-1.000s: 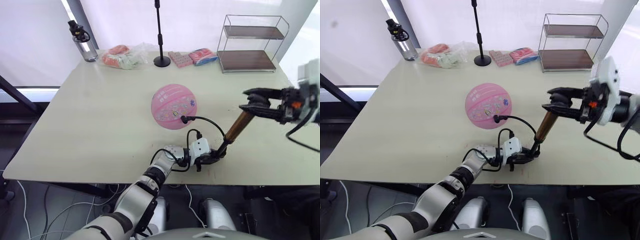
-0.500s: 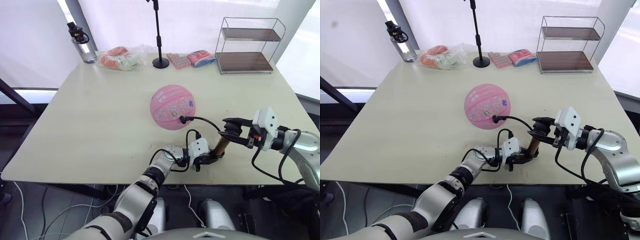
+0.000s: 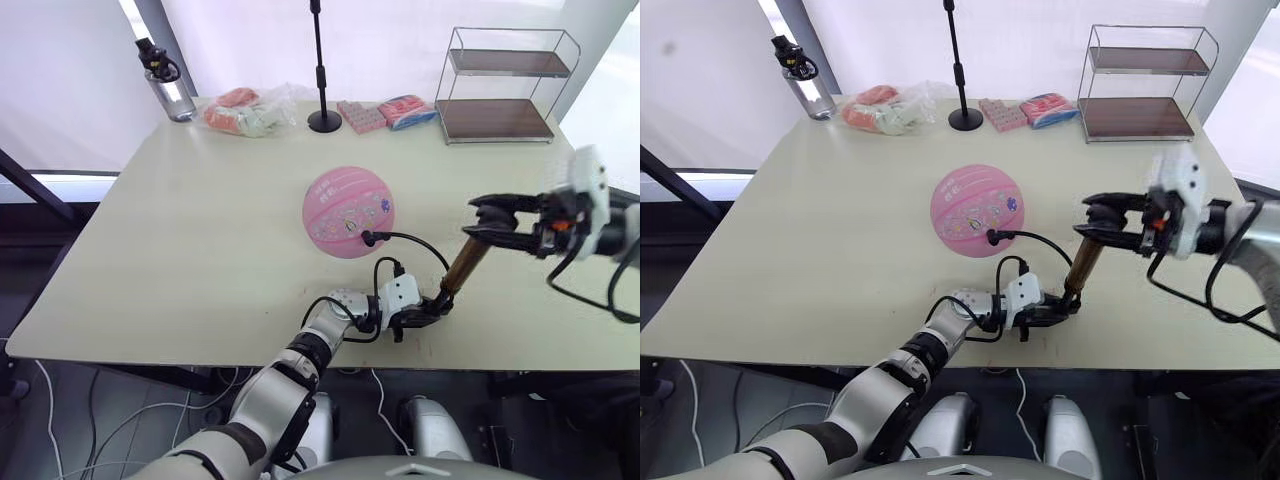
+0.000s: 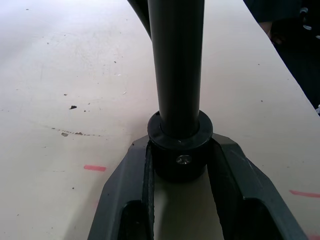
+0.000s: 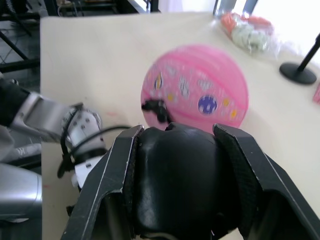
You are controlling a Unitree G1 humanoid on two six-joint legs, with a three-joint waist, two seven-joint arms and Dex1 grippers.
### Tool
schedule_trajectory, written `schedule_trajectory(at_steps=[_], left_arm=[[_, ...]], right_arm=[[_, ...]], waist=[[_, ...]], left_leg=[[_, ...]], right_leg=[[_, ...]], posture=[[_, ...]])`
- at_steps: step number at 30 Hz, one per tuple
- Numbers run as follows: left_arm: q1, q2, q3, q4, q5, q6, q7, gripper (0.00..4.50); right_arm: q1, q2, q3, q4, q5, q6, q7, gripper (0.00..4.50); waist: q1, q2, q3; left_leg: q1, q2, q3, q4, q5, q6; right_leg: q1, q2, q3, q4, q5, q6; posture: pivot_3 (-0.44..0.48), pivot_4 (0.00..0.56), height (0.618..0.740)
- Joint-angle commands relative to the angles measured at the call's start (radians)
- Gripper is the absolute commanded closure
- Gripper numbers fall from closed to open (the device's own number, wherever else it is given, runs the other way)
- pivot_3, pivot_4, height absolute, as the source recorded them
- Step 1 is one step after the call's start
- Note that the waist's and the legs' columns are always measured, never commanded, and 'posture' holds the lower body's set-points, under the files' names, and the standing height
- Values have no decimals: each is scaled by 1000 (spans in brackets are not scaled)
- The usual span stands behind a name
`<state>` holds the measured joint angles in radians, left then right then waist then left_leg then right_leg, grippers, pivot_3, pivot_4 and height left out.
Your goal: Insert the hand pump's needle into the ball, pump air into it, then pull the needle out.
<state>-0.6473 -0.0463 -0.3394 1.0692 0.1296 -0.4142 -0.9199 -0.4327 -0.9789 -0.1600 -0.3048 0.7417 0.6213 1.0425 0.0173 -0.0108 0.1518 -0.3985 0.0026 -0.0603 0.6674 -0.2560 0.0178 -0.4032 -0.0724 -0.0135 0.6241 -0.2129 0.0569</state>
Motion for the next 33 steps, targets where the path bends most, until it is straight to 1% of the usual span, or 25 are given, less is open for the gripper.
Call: schedule_trajectory(at_steps=[1,4,7,12,14,20,23,25,27,28,33], left_arm=[[41,16,-16,75,39,40,12,3432],[40,13,-15,75,38,41,11,3432],[40,11,-14,76,37,42,12,3432],[39,10,-12,78,39,40,14,3432],[39,11,-12,79,40,40,15,3432],[40,10,-11,80,40,40,15,3432],[41,10,-11,79,40,40,15,3432],[41,10,-10,80,41,39,16,3432],[43,9,-10,80,41,39,17,3432],[43,9,-10,79,42,39,18,3432],[43,9,-8,81,46,37,22,3432]], right_arm=[[-92,-68,-103,1,56,50,12,2667],[-159,-113,-118,26,92,100,25,2667],[-203,-135,-120,38,114,133,24,2667],[-204,-140,-118,32,108,150,21,2667],[-192,-124,-117,23,109,153,6,2667],[-44,-74,-76,-39,44,99,-15,2667],[58,-10,-32,-75,-5,49,-51,2667],[103,4,-3,-84,-50,13,-54,2667],[166,66,36,-76,-98,-49,-78,2667],[190,89,51,-72,-115,-73,-88,2667],[326,215,172,-33,-302,-268,-145,2667]], waist=[[0,0,0],[0,1,0],[1,0,1],[0,0,1],[0,0,1],[0,-1,0],[-1,-3,-1],[-2,-2,-2],[-3,-3,-3],[-2,-5,-5],[-3,-7,-10]], left_leg=[[0,0,0,0,0,0],[0,0,1,0,0,0],[-1,0,1,0,0,0],[-2,0,1,0,0,0],[-2,0,1,0,0,0],[-1,0,1,0,0,0],[0,1,1,0,0,0],[1,1,1,0,0,0],[1,1,1,0,0,0],[1,1,1,0,0,0],[3,1,1,-1,0,0]], right_leg=[[0,0,0,0,0,0],[0,0,0,0,0,0],[-1,-1,0,0,0,0],[-1,-1,1,0,0,0],[-1,-1,0,0,0,0],[-1,0,0,0,0,0],[0,0,0,0,0,0],[0,0,0,0,0,0],[0,0,0,0,0,0],[0,0,0,0,0,0],[1,1,0,0,0,1]], posture=[[0,150,731],[0,150,731],[0,150,731],[0,150,731],[0,150,731],[0,150,731],[0,150,731],[0,150,731],[0,150,731],[0,150,731],[0,150,731]])
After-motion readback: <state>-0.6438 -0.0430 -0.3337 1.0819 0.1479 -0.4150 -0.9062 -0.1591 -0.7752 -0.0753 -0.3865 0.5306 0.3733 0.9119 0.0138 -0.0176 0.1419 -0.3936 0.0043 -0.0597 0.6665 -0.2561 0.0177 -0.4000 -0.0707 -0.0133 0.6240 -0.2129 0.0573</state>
